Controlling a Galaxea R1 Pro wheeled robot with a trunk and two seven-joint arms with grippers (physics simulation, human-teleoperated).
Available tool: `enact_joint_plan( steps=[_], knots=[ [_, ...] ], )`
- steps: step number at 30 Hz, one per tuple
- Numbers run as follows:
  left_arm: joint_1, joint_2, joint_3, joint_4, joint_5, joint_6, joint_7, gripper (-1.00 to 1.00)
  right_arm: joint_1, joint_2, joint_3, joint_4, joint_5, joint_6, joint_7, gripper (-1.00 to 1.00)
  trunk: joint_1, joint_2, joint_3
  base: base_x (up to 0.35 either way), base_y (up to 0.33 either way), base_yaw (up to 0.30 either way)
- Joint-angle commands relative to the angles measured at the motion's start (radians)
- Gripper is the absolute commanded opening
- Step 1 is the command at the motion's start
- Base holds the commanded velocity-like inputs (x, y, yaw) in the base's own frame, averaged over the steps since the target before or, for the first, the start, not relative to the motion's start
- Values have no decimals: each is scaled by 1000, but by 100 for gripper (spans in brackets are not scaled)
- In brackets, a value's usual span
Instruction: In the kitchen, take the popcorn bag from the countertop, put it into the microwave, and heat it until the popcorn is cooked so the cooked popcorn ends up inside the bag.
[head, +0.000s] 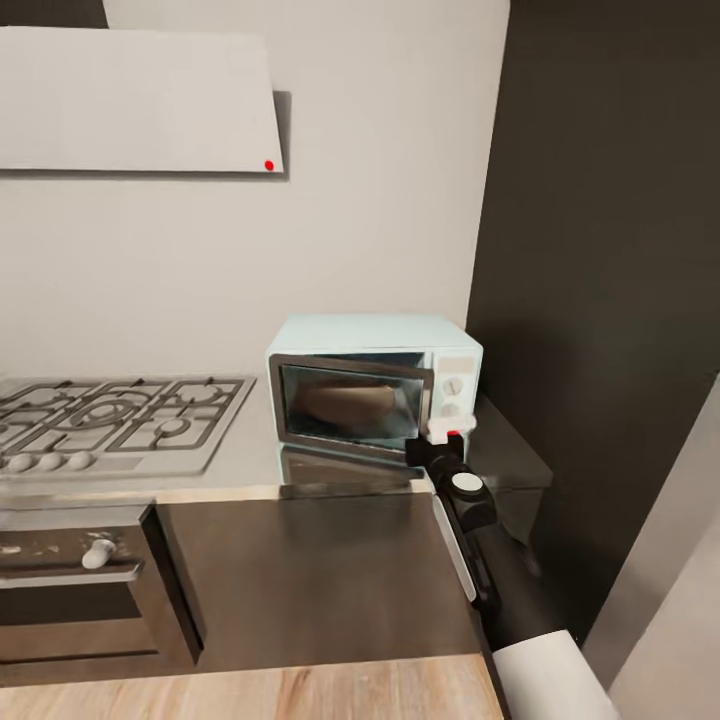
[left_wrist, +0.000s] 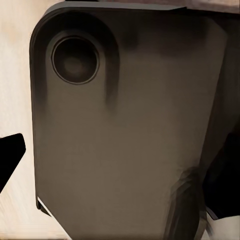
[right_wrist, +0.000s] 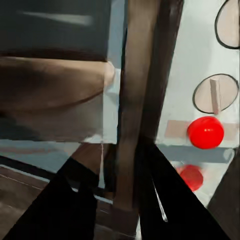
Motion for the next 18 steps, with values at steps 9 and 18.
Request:
enact_joint_plan(
  steps=[9, 18],
  knots=[
    [0, 0, 1, -1, 8, -1, -2, 100, -1, 0, 1, 0, 9, 9, -4, -100, -1, -1, -1, -177, 0, 0],
    [0, 0, 1, -1, 8, -1, -2, 100, 0, 0, 1, 0, 10, 9, -3, 100, -1, -1, -1, -1, 0, 0]
  ],
)
